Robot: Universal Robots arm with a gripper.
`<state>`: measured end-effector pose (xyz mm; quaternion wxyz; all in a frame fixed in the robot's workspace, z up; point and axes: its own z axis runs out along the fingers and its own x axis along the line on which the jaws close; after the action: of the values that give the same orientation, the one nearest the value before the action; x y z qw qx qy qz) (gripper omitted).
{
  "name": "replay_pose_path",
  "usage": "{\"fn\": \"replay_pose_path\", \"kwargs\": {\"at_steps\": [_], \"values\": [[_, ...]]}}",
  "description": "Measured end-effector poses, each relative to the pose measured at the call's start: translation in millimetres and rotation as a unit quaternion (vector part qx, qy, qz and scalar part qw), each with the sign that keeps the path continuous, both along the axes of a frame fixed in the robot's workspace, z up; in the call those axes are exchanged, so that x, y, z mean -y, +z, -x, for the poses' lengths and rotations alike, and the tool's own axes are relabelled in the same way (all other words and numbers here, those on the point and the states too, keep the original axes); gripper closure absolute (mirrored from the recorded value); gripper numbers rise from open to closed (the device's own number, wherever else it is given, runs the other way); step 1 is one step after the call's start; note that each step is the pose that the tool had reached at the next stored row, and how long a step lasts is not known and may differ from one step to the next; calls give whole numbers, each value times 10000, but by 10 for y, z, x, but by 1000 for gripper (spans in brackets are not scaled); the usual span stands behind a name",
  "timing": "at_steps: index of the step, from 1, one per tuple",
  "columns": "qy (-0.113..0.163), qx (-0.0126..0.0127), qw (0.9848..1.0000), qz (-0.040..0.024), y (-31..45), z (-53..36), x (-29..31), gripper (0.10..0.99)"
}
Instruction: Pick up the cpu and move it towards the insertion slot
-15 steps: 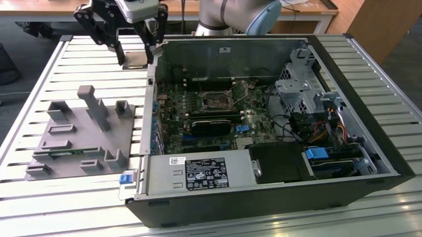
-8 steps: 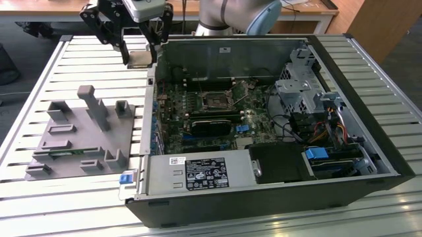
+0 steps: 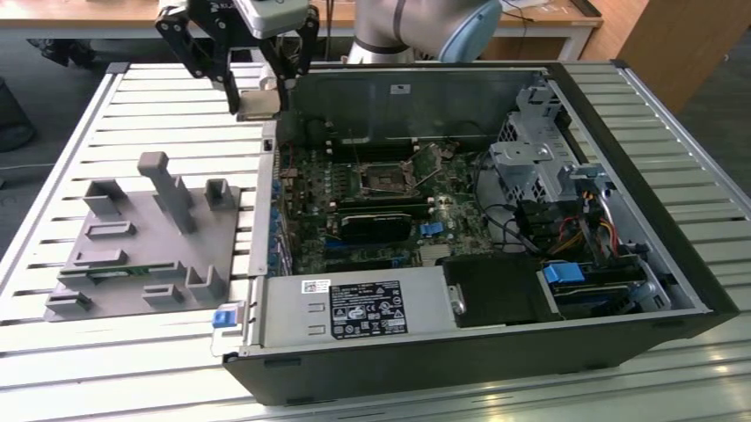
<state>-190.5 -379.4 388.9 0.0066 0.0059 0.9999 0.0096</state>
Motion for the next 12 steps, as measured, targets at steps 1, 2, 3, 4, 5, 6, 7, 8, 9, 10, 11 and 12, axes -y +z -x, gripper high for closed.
{"fn": "replay_pose_path", "kwargs": {"at_steps": [1, 2, 3, 4, 5, 6, 7, 8, 9, 10, 11, 12], "values": [[0, 0, 10000, 0, 0, -12, -2, 545], [0, 0, 10000, 0, 0, -23, -3, 545], [0, 0, 10000, 0, 0, -35, -5, 545], [0, 0, 10000, 0, 0, -48, -7, 545], [0, 0, 10000, 0, 0, -61, -10, 545], [0, 0, 10000, 0, 0, -73, -13, 545], [0, 0, 10000, 0, 0, -83, -16, 545], [0, 0, 10000, 0, 0, -92, -20, 545], [1, 0, 10000, 0, 0, -103, -24, 545], [0, 0, 10000, 0, 0, -115, -27, 545], [0, 0, 10000, 0, 0, -124, -32, 545], [0, 0, 10000, 0, 0, -134, -38, 545]]}}
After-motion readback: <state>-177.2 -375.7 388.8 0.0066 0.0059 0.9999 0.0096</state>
